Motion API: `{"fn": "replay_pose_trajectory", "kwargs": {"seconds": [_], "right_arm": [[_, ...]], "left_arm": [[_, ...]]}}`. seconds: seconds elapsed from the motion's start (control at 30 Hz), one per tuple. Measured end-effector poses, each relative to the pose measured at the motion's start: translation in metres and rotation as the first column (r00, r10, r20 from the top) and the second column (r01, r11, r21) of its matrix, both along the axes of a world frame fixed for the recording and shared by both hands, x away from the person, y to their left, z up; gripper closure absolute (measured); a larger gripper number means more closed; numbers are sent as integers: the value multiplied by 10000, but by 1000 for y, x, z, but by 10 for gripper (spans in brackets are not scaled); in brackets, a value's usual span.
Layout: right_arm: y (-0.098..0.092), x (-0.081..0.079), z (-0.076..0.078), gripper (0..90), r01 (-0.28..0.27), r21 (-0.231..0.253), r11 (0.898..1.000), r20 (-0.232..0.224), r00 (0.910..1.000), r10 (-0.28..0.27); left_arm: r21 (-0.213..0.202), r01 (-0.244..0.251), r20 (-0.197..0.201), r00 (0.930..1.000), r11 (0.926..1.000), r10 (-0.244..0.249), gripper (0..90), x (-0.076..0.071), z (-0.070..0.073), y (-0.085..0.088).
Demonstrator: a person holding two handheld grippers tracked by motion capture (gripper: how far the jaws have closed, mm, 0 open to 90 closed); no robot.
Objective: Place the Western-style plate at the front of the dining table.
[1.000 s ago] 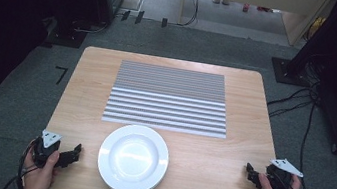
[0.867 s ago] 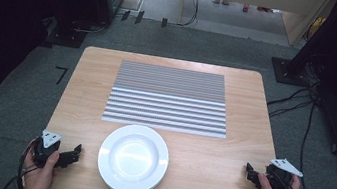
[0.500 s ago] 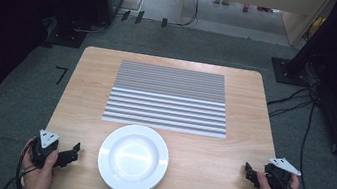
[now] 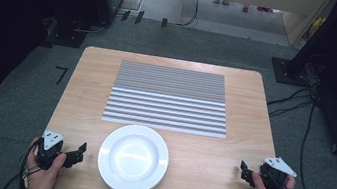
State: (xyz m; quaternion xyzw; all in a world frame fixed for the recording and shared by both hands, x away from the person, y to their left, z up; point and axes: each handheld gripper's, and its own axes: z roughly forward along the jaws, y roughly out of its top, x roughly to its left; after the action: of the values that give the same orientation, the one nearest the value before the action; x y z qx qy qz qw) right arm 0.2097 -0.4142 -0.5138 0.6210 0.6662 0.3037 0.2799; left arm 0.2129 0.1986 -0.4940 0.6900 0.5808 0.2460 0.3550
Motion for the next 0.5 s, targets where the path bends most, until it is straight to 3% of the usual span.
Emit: {"fn": "replay_pose_trajectory", "kwargs": {"seconds": [0.17,0.5], "right_arm": [[7,-1,2,53,-137,10,9999,52,9999,137],[19,-2,3,53,-459,189,9988,122,9989,457]], "left_arm": [[-239,180,135,9998,9996,-177,90,-2,4,-5],[-336,595,376,9976,9977,-583,91,-5,7,-15]]}}
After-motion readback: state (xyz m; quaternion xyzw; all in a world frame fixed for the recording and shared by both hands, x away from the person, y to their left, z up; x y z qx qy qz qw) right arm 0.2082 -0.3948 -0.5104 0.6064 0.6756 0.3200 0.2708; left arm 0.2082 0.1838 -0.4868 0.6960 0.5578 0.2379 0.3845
